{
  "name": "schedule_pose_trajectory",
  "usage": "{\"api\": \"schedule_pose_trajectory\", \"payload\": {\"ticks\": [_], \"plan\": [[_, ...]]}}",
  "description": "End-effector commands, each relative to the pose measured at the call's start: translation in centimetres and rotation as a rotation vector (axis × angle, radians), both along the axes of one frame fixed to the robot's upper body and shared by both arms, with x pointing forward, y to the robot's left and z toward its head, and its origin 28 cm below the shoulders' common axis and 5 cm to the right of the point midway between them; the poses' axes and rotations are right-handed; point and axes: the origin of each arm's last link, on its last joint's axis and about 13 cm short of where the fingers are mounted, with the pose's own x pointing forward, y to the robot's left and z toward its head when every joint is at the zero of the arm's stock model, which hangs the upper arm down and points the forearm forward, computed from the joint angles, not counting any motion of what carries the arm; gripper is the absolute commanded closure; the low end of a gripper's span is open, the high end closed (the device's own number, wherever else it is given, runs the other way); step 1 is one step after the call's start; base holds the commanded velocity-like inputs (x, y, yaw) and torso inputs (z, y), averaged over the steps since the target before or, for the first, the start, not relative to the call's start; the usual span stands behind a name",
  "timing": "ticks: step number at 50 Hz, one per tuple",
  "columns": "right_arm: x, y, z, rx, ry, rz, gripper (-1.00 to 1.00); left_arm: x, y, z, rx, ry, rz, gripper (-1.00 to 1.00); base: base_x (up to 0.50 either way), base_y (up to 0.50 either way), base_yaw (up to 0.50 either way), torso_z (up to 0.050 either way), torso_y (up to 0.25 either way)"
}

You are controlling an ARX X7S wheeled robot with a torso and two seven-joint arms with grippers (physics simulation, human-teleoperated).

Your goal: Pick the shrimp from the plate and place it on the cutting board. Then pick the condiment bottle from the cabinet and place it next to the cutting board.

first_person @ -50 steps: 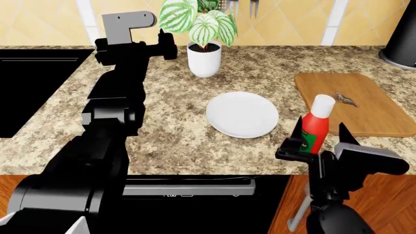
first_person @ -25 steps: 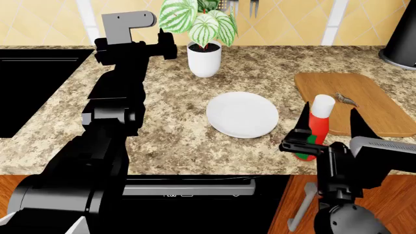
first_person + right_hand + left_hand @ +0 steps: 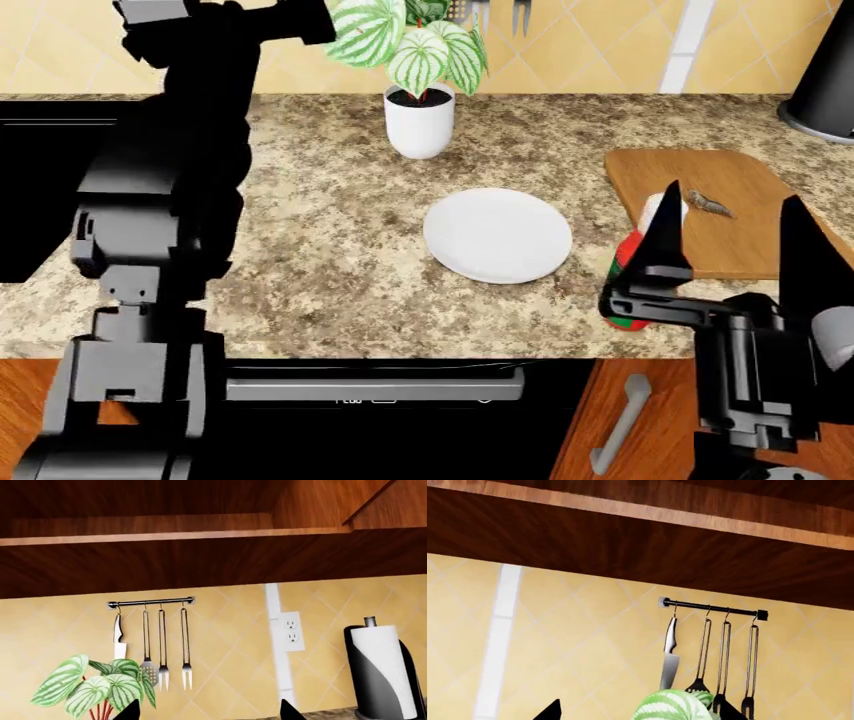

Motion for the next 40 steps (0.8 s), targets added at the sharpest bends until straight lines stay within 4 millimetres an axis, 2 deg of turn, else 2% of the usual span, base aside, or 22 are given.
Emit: {"api": "schedule_pose_trajectory", "payload": {"ticks": [1,9,19,28,40], "plan": [[-1.1,0.1,1.0,0.008,-0.061,0.027,-1.0,-6.5,0.1,0.5,0.053,-0.076,-0.05,-1.0,0.0,0.0,0.0,0.0,0.0],[-1.4,0.2,2.1,-0.004,-0.098,0.051,-1.0,-10.2,0.6,-1.1,0.062,-0.079,-0.067,-1.0,0.0,0.0,0.0,0.0,0.0],[-1.7,0.2,3.4,-0.023,-0.149,0.078,-1.0,-13.3,1.2,-5.7,-0.007,0.011,-0.119,-1.0,0.0,0.0,0.0,0.0,0.0],[-2.6,0.4,3.6,-0.041,-0.178,0.092,-1.0,-16.5,0.4,-8.6,-0.041,-0.063,-0.129,-1.0,0.0,0.0,0.0,0.0,0.0],[-3.9,0.6,4.1,-0.068,-0.172,0.119,-1.0,-18.3,0.8,-9.8,-0.172,-0.128,-0.198,-1.0,0.0,0.0,0.0,0.0,0.0]]}}
